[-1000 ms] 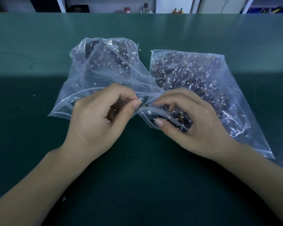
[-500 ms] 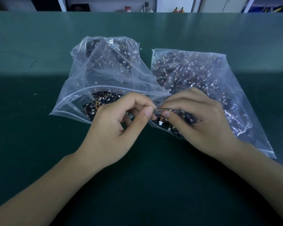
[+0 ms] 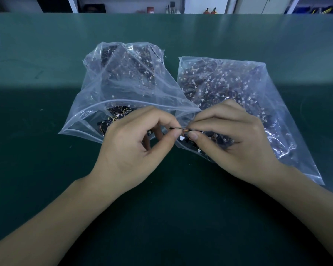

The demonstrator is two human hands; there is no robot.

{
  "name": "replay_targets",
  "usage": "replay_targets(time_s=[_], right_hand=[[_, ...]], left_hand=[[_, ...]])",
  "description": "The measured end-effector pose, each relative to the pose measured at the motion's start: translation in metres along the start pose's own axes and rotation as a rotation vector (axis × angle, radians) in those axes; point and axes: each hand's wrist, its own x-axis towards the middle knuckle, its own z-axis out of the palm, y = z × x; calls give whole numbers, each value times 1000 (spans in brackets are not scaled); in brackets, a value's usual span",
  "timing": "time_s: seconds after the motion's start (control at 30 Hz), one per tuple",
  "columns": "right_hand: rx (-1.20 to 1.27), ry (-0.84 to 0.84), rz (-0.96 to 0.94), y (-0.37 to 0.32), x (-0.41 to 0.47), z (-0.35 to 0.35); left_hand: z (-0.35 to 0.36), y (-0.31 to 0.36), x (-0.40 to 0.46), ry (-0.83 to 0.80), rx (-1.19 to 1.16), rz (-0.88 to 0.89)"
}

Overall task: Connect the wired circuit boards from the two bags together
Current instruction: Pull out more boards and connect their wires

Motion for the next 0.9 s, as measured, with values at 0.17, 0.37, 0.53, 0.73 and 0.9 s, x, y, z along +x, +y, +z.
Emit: replay_targets(time_s=[0.17, 0.37, 0.53, 0.73, 0.9], right_hand=[[-5, -9, -5, 0, 0, 0], [-11, -14, -12, -1, 0, 1], [0, -25, 5, -1, 0, 1], [13, -34, 40, 1, -1, 1], [-35, -141, 110, 5, -2, -1]], left_hand=[[0, 1, 1, -2, 2, 2], [0, 0, 0, -19, 21, 11], [0, -1, 0, -36, 24, 7], [-1, -5, 2, 6, 45, 23], [-6, -13, 4, -48, 82, 28]])
